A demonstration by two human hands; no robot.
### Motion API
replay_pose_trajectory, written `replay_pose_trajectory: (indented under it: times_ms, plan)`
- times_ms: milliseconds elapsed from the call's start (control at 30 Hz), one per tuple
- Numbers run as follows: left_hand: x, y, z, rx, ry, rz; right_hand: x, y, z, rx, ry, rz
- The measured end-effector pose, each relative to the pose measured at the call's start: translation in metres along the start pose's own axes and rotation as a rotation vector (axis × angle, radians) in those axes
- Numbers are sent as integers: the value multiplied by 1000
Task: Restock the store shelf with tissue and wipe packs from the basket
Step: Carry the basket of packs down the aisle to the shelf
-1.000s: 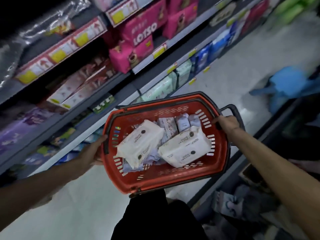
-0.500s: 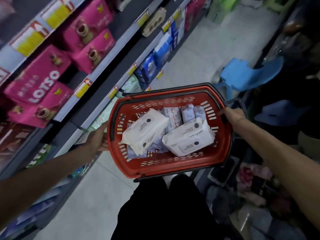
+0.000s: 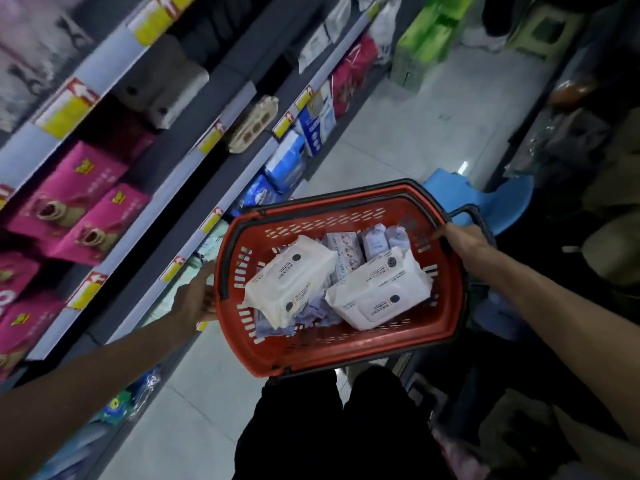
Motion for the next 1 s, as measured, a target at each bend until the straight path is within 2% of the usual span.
replay_pose_trajectory:
  times_ms: [233, 467, 867, 1000]
  plan:
    - [-92, 44, 67, -14, -32, 73, 112, 76, -72, -16, -26, -78]
    - [-201, 117, 108, -83, -161, 92, 232, 157, -118, 16, -69, -66]
    - [-328, 165, 161, -181, -312, 93, 459, 212, -154, -49, -307, -212]
    - [-355, 166, 175, -263, -414, 115, 517, 233, -149, 0, -381, -252]
Point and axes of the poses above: each hand's wrist, its own y-axis towards the middle knuckle, its own z-axis out of the palm, x = y × z, the point moved 9 cm from there along y, towards the middle knuckle, and after that the axes turned 15 degrees about x, right-handed, at the moved point
